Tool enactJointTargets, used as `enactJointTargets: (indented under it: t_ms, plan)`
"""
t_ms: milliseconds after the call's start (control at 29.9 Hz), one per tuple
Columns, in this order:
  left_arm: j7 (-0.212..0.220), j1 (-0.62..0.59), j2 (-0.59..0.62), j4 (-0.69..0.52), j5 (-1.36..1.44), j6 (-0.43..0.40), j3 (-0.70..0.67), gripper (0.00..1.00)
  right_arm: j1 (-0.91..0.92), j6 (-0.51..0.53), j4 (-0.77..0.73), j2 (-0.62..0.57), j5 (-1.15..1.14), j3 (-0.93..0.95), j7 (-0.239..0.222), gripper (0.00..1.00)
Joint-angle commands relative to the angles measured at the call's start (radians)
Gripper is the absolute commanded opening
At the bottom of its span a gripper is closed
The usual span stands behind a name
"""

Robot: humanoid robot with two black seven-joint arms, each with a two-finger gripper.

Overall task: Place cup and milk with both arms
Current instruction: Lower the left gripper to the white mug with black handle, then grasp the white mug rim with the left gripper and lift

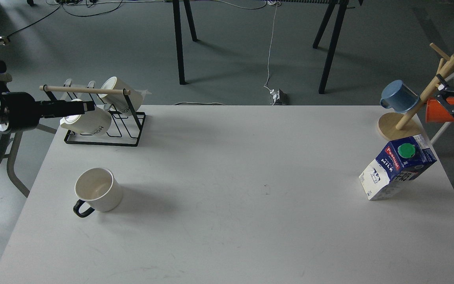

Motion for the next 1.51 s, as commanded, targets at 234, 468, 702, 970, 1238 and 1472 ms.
enactJointTargets:
  t_ms: [234, 468, 702, 970, 1238, 1472]
  plan:
    - [0.0, 0.006, 0.039, -0.206, 0.252, 0.0, 0.169, 1.0, -0.011, 0.0, 0.0, -0.001, 0.0, 0.0, 0.0, 0.99]
    - [0.0, 0.011, 0.034, -0.186, 0.264, 0.0, 0.169, 1.0, -0.031, 0.0, 0.002, -0.001, 0.002, 0.0, 0.002, 0.99]
    - [0.0, 0.035, 0.03, -0.112, 0.266, 0.0, 0.176, 1.0, -0.031, 0.0, 0.005, -0.001, 0.002, 0.002, 0.003, 0.99]
    - [0.0, 0.046, -0.001, -0.089, 0.266, 0.0, 0.184, 1.0, -0.031, 0.0, 0.005, -0.001, 0.002, 0.003, 0.003, 0.99]
    - [0.0, 0.069, -0.067, 0.031, 0.266, 0.0, 0.184, 1.0, -0.034, 0.0, 0.005, -0.001, 0.002, 0.005, 0.003, 0.99]
    - [0.0, 0.084, -0.084, 0.052, 0.264, 0.0, 0.19, 1.0, -0.036, 0.0, 0.006, -0.001, 0.002, 0.009, 0.003, 0.99]
